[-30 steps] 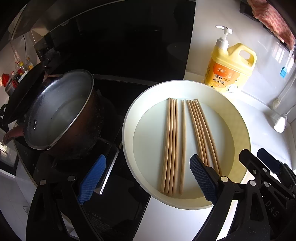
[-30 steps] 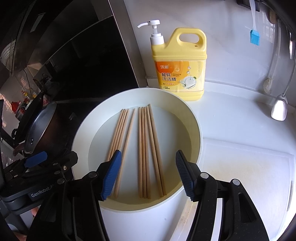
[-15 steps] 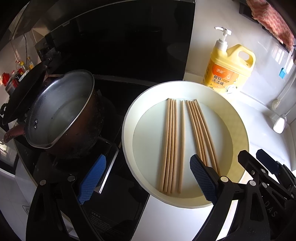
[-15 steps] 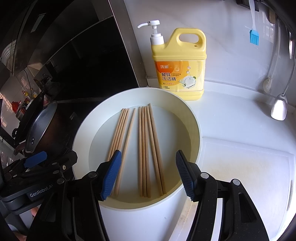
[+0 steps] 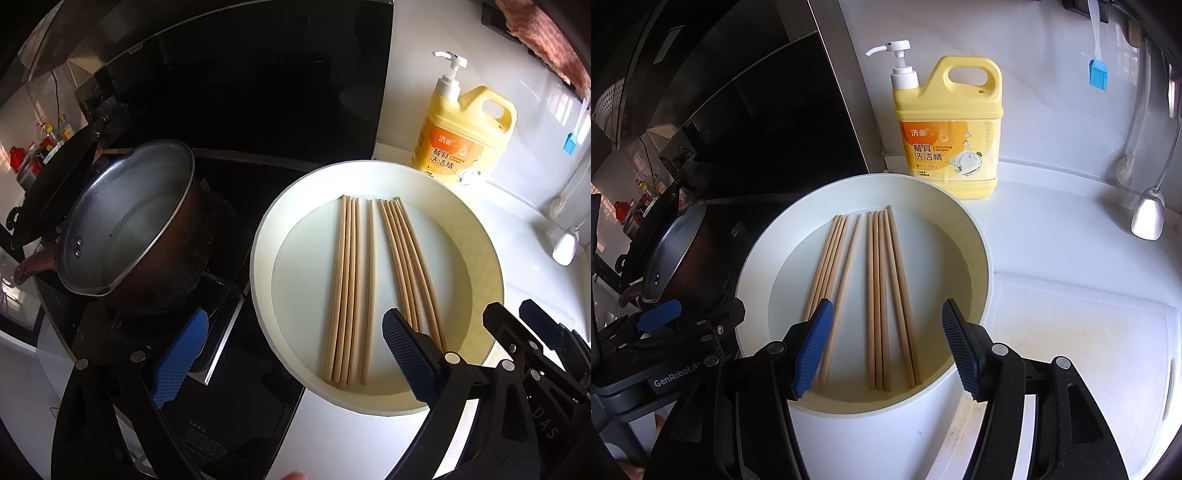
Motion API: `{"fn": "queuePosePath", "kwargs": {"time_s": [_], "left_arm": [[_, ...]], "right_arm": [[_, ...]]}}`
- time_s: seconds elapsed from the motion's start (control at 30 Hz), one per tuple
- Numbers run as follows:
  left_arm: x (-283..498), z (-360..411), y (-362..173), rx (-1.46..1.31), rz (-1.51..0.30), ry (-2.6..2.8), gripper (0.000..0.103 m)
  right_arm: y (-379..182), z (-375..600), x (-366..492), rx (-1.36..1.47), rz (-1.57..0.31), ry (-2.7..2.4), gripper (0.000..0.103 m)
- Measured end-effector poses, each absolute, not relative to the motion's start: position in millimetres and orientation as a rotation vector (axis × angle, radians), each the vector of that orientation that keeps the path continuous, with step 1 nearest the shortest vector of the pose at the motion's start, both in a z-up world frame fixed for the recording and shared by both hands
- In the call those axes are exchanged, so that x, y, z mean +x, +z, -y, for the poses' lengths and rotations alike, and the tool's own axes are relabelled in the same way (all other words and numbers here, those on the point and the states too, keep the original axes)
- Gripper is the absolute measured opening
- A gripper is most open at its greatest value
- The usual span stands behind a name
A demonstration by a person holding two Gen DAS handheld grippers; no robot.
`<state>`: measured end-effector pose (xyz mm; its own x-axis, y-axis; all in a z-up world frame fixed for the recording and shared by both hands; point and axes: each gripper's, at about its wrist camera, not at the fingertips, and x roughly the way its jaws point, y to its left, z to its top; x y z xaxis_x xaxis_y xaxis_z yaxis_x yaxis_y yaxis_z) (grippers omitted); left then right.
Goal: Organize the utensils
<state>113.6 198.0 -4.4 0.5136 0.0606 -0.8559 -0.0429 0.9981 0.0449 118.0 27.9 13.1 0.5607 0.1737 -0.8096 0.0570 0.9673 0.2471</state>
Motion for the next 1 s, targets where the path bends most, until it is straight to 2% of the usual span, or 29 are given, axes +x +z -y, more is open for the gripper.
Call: {"fn": "queuePosePath", "kwargs": {"time_s": [1.0], "left_arm": [[112.0,-187.0,-12.1,0.017,-1.055,0.081,0.097]], "right_arm": [[10.7,-20.9,119.9,0.266,-0.979,0.083,0.06]]}}
